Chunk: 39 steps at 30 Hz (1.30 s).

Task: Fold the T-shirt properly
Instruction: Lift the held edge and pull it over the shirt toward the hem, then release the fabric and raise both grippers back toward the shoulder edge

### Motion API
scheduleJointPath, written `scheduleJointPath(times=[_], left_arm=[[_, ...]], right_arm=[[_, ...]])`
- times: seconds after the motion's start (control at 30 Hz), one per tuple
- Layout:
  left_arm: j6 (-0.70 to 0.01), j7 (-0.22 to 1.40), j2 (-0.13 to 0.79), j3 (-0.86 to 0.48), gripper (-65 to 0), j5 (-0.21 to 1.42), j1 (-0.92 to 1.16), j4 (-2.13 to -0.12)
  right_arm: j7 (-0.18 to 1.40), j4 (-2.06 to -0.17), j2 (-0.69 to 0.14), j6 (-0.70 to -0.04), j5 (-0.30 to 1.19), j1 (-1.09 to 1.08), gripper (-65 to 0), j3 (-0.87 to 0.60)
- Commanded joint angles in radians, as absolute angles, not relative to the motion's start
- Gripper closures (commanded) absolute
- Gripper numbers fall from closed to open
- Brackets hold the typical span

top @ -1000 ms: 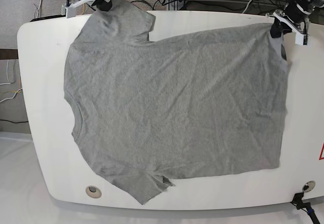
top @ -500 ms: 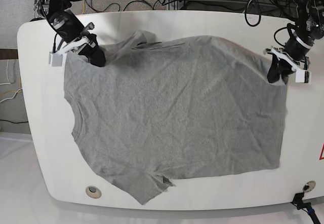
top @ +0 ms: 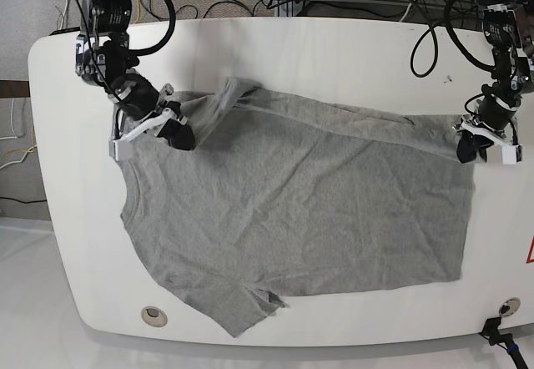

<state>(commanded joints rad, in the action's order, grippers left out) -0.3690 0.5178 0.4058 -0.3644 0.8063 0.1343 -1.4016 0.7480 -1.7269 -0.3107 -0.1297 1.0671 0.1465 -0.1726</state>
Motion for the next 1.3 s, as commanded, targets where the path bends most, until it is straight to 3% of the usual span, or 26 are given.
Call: scheduleJointPath(times=[0.2, 0.4, 0.63, 1.3], left_arm=[[-0.369, 0.516, 0.407, -0.292, 0.0, 0.766, 0.079, -1.326], [-0.371, 0.516, 0.366, -0.291, 0.0, 0.624, 0.007, -1.308], [-0.371, 0.516, 0.369, -0.292, 0.0, 0.607, -0.053, -1.311], [-0.366, 0.464, 0.389, -0.298, 0.0, 0.604, -0.079, -1.257]], right_arm=[[0.748, -1.603, -0.355, -0.13, 1.066, 0.012, 0.0, -0.125], [0.748, -1.497, -0.381, -0.131, 1.066, -0.105, 0.0, -0.079], [0.748, -1.4, -0.39, -0.131, 1.066, -0.217, 0.0, -0.059], [0.745, -1.385, -0.381, -0.166, 0.866, -0.242, 0.0, -0.056]])
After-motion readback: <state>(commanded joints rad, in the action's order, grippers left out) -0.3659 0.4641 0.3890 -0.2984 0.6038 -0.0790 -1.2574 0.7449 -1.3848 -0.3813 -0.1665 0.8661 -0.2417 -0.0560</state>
